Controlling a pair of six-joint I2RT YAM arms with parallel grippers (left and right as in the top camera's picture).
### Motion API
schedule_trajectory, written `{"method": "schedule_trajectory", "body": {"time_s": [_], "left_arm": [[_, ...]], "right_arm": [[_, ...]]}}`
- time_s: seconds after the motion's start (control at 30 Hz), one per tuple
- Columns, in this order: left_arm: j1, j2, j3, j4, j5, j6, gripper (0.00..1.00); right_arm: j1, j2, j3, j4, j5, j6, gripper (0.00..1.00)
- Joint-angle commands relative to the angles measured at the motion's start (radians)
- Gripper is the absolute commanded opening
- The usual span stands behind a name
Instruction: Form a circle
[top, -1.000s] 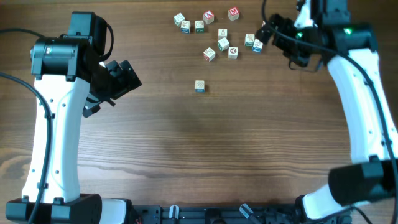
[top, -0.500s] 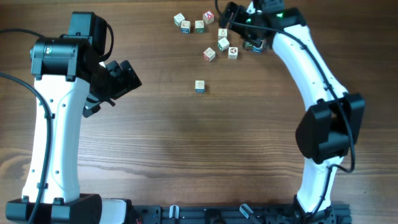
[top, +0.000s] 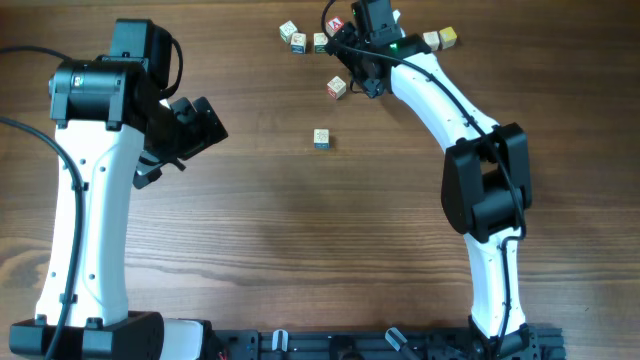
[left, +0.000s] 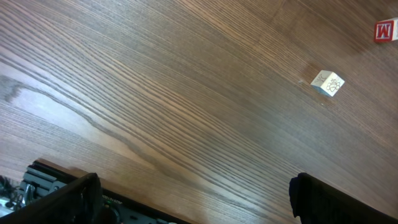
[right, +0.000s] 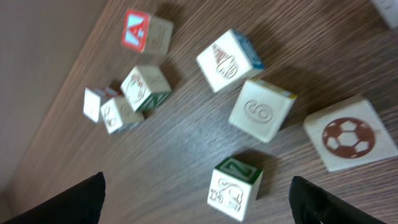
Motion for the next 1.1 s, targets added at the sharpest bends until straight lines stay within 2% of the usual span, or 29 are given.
{"method": "schedule_trajectory", "body": {"time_s": [0.0,0.43,0.63,0.73,0.97,1.07], "left_arm": [[0.001,-0.007,-0.004,0.000,0.005,-0.009,1.00],[0.001,-0.007,-0.004,0.000,0.005,-0.009,1.00],[0.001,-0.007,-0.004,0.000,0.005,-0.009,1.00],[0.001,-0.007,-0.004,0.000,0.005,-0.009,1.00],[0.001,-0.007,-0.004,0.000,0.005,-0.009,1.00],[0.001,-0.007,-0.004,-0.001,0.005,-0.009,1.00]], "right_arm": [[0.001,0.066,0.016,0.009,0.070,0.095,0.95],[-0.003,0.123,0.016,0.081,0.180,0.097,0.92],[-0.003,0.130,0.014,0.084,0.167,0.045,0.75],[-0.003,0.132,0.010,0.078,0.171,0.011,0.71],[-0.003,0.165,0.002,0.053,0.171,0.004,0.69],[-0.003,0.175,0.002,0.046,0.172,0.001,0.63]]}}
